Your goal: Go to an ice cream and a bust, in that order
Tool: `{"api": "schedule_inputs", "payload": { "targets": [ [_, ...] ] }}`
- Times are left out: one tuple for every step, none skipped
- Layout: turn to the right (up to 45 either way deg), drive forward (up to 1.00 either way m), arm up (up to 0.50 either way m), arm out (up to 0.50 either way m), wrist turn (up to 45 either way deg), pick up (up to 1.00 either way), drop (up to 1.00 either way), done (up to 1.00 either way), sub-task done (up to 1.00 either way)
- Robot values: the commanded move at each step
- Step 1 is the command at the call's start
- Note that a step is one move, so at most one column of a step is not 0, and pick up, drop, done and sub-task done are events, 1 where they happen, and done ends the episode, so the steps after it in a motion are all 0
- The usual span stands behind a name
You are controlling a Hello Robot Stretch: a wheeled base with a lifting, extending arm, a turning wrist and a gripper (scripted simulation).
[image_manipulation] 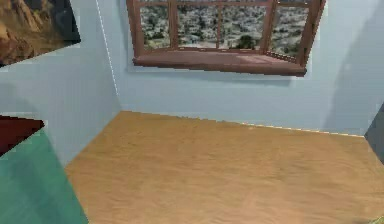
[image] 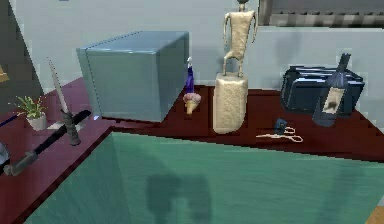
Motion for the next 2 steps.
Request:
{"api": "schedule_inputs", "payload": {
  "targets": [
    [-45.0,0.00,0.00,0.00,0.0,0.00,0.00,0.00,0.00],
    [-45.0,0.00,0.00,0.00,0.0,0.00,0.00,0.00,0.00]
  ]
}}
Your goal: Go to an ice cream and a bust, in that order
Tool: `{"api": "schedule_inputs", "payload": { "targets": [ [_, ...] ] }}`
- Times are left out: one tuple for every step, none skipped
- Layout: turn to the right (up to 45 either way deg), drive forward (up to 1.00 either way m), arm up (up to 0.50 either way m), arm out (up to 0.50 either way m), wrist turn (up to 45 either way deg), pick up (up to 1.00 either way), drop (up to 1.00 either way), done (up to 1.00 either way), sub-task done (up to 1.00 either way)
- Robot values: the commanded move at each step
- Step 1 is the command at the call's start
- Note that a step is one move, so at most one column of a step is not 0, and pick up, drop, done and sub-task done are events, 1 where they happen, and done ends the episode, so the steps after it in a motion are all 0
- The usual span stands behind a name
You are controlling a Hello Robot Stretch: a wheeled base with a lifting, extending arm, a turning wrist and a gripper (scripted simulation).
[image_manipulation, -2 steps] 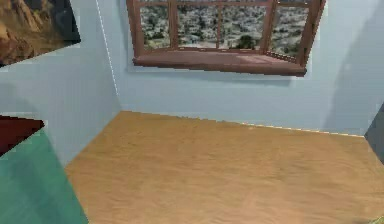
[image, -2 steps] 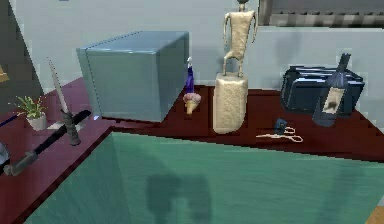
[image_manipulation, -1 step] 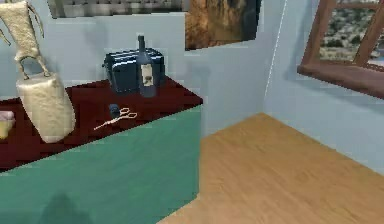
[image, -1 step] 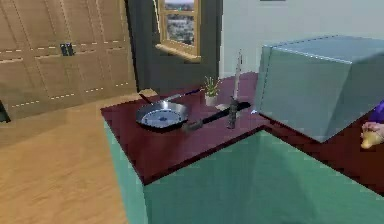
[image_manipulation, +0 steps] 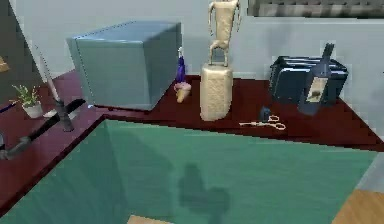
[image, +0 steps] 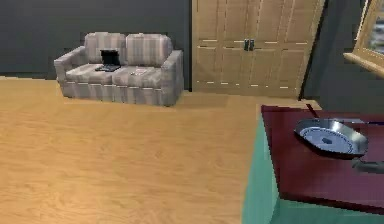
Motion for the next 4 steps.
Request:
{"api": "schedule_inputs", "payload": {
  "targets": [
    [-45.0,0.00,0.00,0.00,0.0,0.00,0.00,0.00,0.00],
    [-21.0,0.00,0.00,0.00,0.0,0.00,0.00,0.00,0.00],
    [0.0,1.00,0.00,0.00,0.0,0.00,0.00,0.00,0.00],
    [0.0,1.00,0.00,0.00,0.0,0.00,0.00,0.00,0.00]
  ]
}}
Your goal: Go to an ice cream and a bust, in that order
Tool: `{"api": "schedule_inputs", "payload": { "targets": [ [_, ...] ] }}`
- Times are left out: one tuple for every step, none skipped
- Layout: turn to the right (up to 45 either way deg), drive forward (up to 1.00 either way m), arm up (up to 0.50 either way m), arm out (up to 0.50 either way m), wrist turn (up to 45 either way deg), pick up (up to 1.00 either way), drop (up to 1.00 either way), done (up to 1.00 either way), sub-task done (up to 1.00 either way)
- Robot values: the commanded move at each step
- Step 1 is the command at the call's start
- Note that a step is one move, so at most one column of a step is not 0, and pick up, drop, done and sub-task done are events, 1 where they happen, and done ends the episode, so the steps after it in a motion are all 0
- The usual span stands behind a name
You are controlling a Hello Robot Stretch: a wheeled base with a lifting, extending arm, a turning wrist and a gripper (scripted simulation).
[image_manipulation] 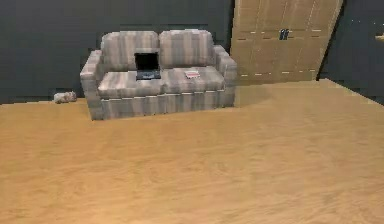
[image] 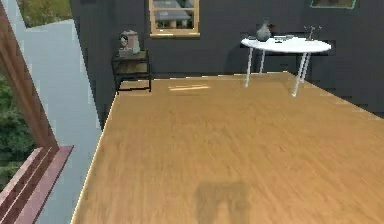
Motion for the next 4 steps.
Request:
{"api": "schedule_inputs", "payload": {
  "targets": [
    [0.0,0.25,0.00,0.00,0.0,0.00,0.00,0.00,0.00],
    [-6.0,0.00,0.00,0.00,0.0,0.00,0.00,0.00,0.00],
    [0.0,1.00,0.00,0.00,0.0,0.00,0.00,0.00,0.00],
    [0.0,1.00,0.00,0.00,0.0,0.00,0.00,0.00,0.00]
  ]
}}
